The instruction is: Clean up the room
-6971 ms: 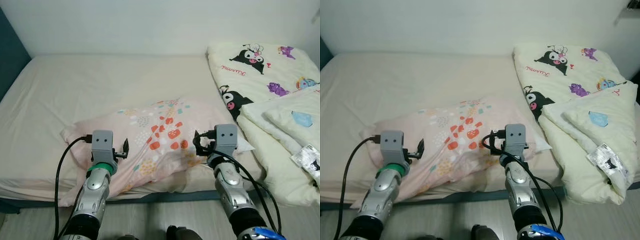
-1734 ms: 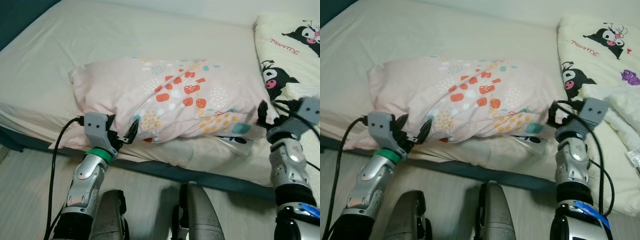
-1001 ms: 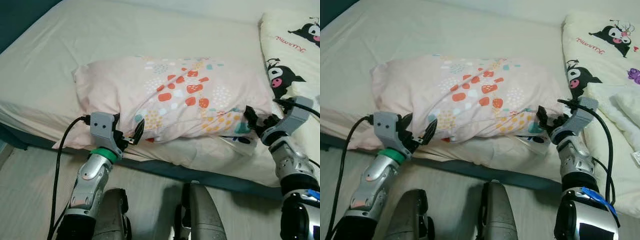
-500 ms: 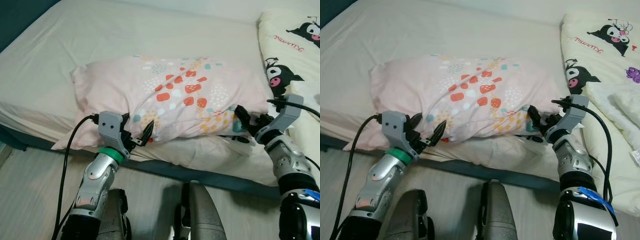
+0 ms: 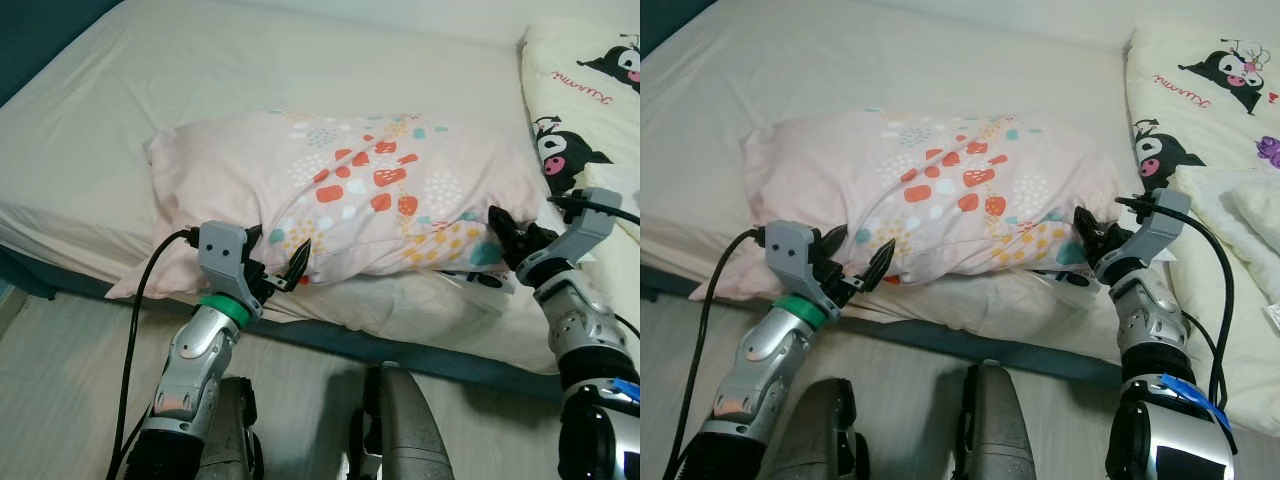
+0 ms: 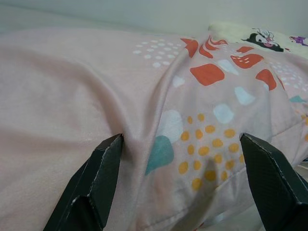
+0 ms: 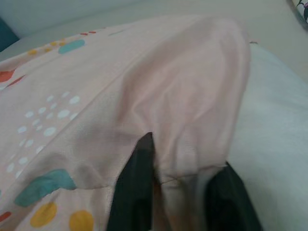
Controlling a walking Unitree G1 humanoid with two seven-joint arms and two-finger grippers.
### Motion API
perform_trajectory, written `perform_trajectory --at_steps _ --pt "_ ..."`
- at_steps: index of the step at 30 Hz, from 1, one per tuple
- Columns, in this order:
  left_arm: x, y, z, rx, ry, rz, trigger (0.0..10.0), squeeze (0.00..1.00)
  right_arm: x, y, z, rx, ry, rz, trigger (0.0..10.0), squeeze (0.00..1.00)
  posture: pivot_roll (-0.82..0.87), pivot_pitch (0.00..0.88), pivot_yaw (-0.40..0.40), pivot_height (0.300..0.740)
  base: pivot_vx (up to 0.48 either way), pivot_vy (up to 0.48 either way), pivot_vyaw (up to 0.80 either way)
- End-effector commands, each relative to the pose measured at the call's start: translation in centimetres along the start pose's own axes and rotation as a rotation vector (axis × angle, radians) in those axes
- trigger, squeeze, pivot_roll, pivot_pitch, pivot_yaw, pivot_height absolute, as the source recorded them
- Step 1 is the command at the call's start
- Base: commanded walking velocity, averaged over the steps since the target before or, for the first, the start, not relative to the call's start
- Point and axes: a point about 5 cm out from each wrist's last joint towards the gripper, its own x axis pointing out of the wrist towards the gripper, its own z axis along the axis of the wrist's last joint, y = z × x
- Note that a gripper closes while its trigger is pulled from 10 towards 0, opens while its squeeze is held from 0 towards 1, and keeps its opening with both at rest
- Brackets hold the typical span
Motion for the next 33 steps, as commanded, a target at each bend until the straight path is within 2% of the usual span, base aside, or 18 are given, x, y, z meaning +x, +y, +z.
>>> perform_trajectory --at_steps 1,6,10,13,15,18,19,22,23,24,26,27,29,32,33 --pt "-0.4 -0.1 -0.4 -0.007 0.014 -0.004 10.0 0.00 -0.6 -0.9 -0.7 0.014 0.016 -0.045 0.0 0.00 0.03 0.146 0.004 0.618 0.000 0.000 0.00" --pt "-0.3 -0.2 -0.5 -0.005 0.015 -0.005 10.0 0.00 -0.7 -1.1 -0.7 0.012 0.020 -0.060 0.0 0.00 0.03 0.145 0.004 0.618 0.000 0.000 0.00" --pt "-0.1 -0.4 -0.6 -0.002 0.017 -0.008 10.0 0.00 -1.3 -2.8 -0.5 -0.005 0.037 -0.193 0.0 0.00 0.03 0.143 0.005 0.618 0.000 0.000 0.00" --pt "-0.1 -0.4 -0.5 -0.002 0.016 -0.009 10.0 0.00 -1.5 -3.3 -0.2 -0.012 0.029 -0.237 0.0 0.00 0.03 0.142 0.003 0.618 0.000 0.000 0.00" --pt "-0.1 -0.5 -0.6 -0.002 0.016 -0.009 10.0 0.00 -2.1 -4.7 0.5 -0.041 -0.001 -0.360 0.0 0.00 0.03 0.142 0.001 0.618 0.000 0.000 0.00" --pt "-0.1 -0.5 -0.6 -0.002 0.017 -0.010 10.0 0.00 -2.3 -5.1 0.8 -0.051 -0.011 -0.401 0.0 0.00 0.03 0.141 0.000 0.618 0.000 0.000 0.00" --pt "-0.1 -0.5 -0.6 -0.002 0.017 -0.008 10.0 0.00 -2.7 -5.8 1.2 -0.062 -0.034 -0.456 0.0 0.00 0.03 0.141 0.000 0.618 0.000 0.000 0.00" --pt "-0.1 -0.5 -0.6 -0.002 0.017 -0.008 10.0 0.00 -2.7 -5.8 1.2 -0.062 -0.034 -0.456 0.0 0.00 0.03 0.141 0.000 0.618 0.000 0.000 0.00" --pt "-0.1 -0.5 -0.6 -0.002 0.016 -0.006 10.0 0.00 -3.0 -6.4 1.9 -0.068 -0.064 -0.514 0.0 0.00 0.03 0.144 -0.003 0.618 0.000 0.000 0.00" --pt "-0.1 -0.5 -0.6 -0.002 0.016 -0.006 10.0 0.00 -3.0 -6.4 1.9 -0.068 -0.064 -0.514 0.0 0.00 0.03 0.144 -0.003 0.618 0.000 0.000 0.00" --pt "-0.2 -0.5 -0.6 -0.003 0.016 -0.003 10.0 0.00 -4.0 -8.1 3.8 -0.084 -0.139 -0.651 0.0 0.00 0.03 0.150 -0.004 0.618 0.000 0.000 0.00" --pt "-0.2 -0.5 -0.6 -0.004 0.017 -0.003 10.0 0.00 -4.4 -8.7 4.2 -0.082 -0.142 -0.697 0.0 0.00 0.03 0.151 -0.004 0.618 0.000 0.000 0.00" --pt "-0.2 -0.5 -0.6 -0.005 0.017 -0.003 10.0 0.00 -4.6 -9.0 4.4 -0.080 -0.138 -0.721 0.0 0.00 0.03 0.152 -0.003 0.618 0.000 0.000 0.00" --pt "-0.2 -0.7 -0.7 -0.010 0.021 -0.008 10.0 0.00 -5.0 -9.4 3.0 -0.119 -0.016 -0.739 0.0 0.00 0.03 0.152 -0.003 0.618 0.000 0.000 0.00" --pt "-0.2 -0.7 -0.7 -0.010 0.021 -0.008 10.0 0.00 -5.0 -9.4 3.0 -0.119 -0.016 -0.739 0.0 0.00 0.03 0.152 -0.003 0.618 0.000 0.000 0.00"
